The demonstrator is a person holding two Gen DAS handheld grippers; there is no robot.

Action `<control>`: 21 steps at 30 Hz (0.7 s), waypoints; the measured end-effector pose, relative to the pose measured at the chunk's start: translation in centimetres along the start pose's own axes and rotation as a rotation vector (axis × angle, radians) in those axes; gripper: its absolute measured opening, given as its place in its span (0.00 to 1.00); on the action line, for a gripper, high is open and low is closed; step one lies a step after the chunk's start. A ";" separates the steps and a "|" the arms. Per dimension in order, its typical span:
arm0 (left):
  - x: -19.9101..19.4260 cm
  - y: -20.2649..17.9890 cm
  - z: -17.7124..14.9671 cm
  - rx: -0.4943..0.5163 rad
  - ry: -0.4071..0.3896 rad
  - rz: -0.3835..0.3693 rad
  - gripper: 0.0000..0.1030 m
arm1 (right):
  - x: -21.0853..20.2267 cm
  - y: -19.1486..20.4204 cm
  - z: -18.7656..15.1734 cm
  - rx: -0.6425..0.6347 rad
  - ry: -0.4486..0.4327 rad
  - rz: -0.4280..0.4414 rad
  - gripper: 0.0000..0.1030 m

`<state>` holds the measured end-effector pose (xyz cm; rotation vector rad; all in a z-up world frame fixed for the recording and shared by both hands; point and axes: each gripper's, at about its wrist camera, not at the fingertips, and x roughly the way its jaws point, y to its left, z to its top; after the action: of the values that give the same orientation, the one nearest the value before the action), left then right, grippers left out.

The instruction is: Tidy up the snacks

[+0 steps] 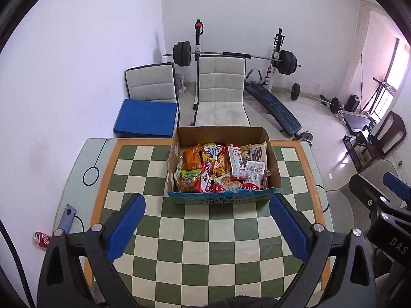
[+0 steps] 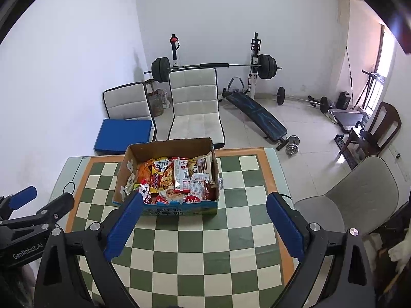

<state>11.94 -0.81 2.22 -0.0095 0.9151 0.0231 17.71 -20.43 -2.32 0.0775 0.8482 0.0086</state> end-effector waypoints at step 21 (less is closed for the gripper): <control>0.2 -0.5 -0.2 0.007 0.007 -0.005 0.96 | 0.5 0.0 -0.3 -0.014 -0.002 -0.002 0.96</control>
<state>11.92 -1.29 1.92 -0.0053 0.9221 0.0148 17.75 -20.40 -2.89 0.0631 0.8460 0.0124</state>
